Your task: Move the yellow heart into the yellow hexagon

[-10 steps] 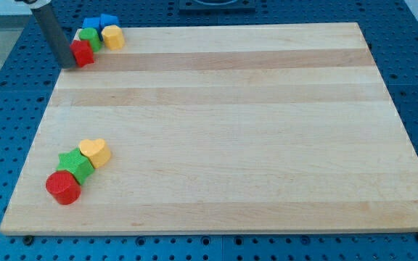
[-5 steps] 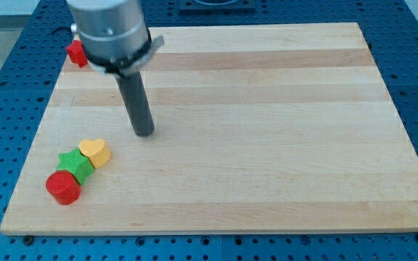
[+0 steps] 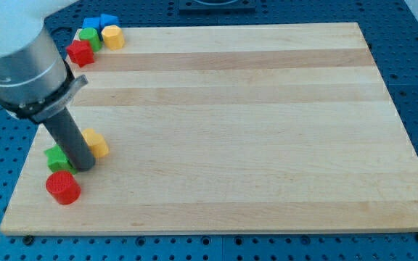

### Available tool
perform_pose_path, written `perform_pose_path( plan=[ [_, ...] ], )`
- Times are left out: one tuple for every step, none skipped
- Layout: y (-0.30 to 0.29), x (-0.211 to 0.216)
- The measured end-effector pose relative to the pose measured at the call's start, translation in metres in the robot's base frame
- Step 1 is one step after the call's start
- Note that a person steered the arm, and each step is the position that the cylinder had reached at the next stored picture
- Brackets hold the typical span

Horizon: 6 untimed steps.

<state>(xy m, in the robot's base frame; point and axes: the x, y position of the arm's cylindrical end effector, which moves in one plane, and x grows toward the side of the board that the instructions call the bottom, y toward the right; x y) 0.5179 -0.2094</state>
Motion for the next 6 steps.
perform_pose_path(
  plan=[
    [-0.006,-0.012],
    [-0.006,-0.014],
    [-0.006,-0.041],
    [-0.005,-0.075],
    [-0.001,-0.084],
    [0.000,-0.055]
  ],
)
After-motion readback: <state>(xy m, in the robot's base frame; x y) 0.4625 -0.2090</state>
